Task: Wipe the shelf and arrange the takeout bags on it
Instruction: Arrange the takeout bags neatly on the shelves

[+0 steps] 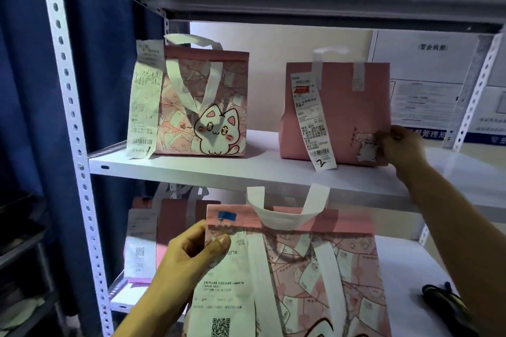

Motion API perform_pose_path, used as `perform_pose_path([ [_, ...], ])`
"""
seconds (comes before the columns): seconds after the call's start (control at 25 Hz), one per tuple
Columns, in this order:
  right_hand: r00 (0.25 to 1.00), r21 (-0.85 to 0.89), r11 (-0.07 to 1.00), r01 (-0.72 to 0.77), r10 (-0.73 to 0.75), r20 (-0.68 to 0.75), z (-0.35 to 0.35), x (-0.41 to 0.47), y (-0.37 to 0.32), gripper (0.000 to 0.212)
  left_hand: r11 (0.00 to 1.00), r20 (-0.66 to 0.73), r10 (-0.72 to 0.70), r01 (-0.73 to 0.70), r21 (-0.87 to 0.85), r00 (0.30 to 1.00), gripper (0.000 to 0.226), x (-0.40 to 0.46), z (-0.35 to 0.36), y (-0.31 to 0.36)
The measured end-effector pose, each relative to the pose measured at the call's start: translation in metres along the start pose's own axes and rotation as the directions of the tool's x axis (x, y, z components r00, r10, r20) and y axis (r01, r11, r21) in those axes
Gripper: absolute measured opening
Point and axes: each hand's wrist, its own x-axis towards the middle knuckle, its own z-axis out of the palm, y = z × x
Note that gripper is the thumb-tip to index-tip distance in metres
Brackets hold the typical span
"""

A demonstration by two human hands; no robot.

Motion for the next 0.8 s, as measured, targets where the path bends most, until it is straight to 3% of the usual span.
perform_pose_path([
  [0.12, 0.999, -0.009, 1.000, 0.015, -0.015, 0.045, 0.015, -0.012, -0.010, 0.020, 1.000, -0.005, -0.005, 0.005, 0.003, 1.000, 0.018, -0.004, -0.001, 0.000],
  [0.24, 0.996, 0.002, 1.000, 0.028, -0.028, 0.079, 0.029, -0.019, -0.015, 0.020, 1.000, 0.000, -0.004, 0.004, -0.014, 1.000, 0.029, -0.010, -0.006, -0.001],
  [0.36, 0.993, 0.018, 0.999, 0.045, -0.047, 0.109, 0.039, -0.026, -0.020, 0.021, 1.000, -0.029, -0.009, 0.009, -0.025, 1.000, 0.016, -0.013, -0.012, 0.000],
  [0.6, 0.989, 0.078, 0.994, 0.081, -0.090, 0.114, 0.037, -0.054, -0.031, 0.016, 1.000, -0.013, 0.020, -0.020, -0.015, 1.000, 0.017, -0.010, -0.022, 0.005],
  [0.8, 0.983, 0.113, 0.987, 0.115, -0.130, 0.132, 0.031, -0.076, -0.043, 0.023, 0.999, 0.046, 0.031, -0.031, -0.006, 0.998, 0.030, -0.006, -0.025, 0.001],
])
